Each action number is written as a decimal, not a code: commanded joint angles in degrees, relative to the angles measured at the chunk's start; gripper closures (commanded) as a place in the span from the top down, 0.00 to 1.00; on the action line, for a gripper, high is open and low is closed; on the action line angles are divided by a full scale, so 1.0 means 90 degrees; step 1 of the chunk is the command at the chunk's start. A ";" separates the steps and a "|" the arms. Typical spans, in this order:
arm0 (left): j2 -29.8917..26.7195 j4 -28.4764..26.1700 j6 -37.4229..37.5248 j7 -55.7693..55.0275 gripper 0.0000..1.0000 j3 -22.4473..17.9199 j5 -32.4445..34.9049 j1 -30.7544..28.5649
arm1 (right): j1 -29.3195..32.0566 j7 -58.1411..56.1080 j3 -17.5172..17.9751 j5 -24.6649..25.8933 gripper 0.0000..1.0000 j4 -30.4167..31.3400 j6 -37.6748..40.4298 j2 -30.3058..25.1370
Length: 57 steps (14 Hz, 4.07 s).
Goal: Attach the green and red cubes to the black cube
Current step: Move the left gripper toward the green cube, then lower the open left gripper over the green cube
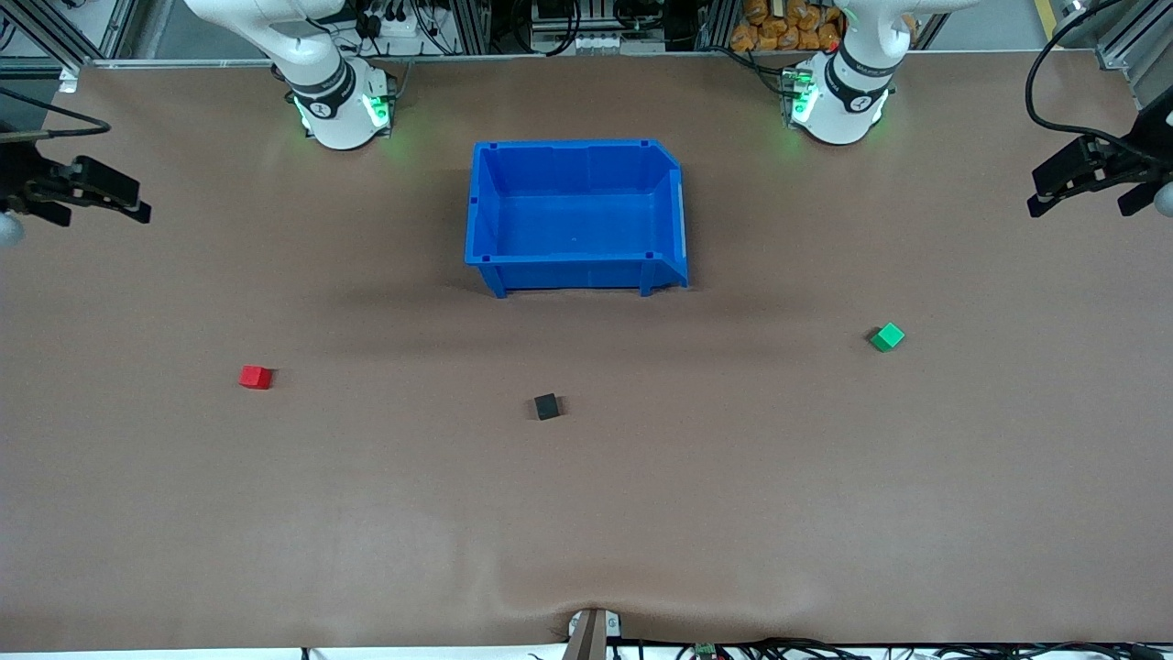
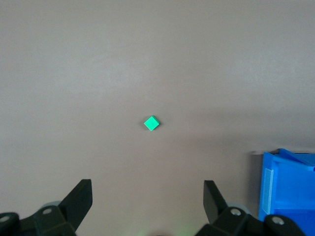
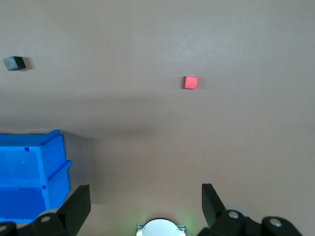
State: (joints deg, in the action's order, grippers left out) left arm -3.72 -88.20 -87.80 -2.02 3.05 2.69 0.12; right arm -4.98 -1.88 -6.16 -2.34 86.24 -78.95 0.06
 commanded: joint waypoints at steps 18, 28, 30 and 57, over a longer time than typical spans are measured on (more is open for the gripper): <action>0.0032 -0.0044 0.0341 -0.0224 1.00 0.0090 -0.0084 -0.0003 | 0.0680 0.0043 0.0479 -0.0043 1.00 0.0076 0.0081 -0.0104; 0.0043 -0.1965 -0.1911 -0.0254 1.00 0.0081 -0.0094 -0.0355 | 0.0661 0.0120 0.0568 -0.0015 1.00 -0.0070 -0.0027 0.0003; 0.0130 -0.2259 -0.2381 -0.0254 1.00 0.0081 -0.0094 -0.0345 | 0.0680 0.0218 0.0558 0.0103 1.00 -0.0168 0.0022 -0.0016; 0.1702 -0.3364 -0.4258 -0.2031 1.00 0.0071 -0.0094 -0.0442 | 0.1365 0.0766 0.0538 -0.0053 1.00 -0.0129 0.0374 0.0130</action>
State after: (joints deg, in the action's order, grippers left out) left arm 11.65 -117.59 -124.98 -19.58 3.59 2.63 -3.05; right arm 6.59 4.45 -2.16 -2.11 85.40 -75.62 1.58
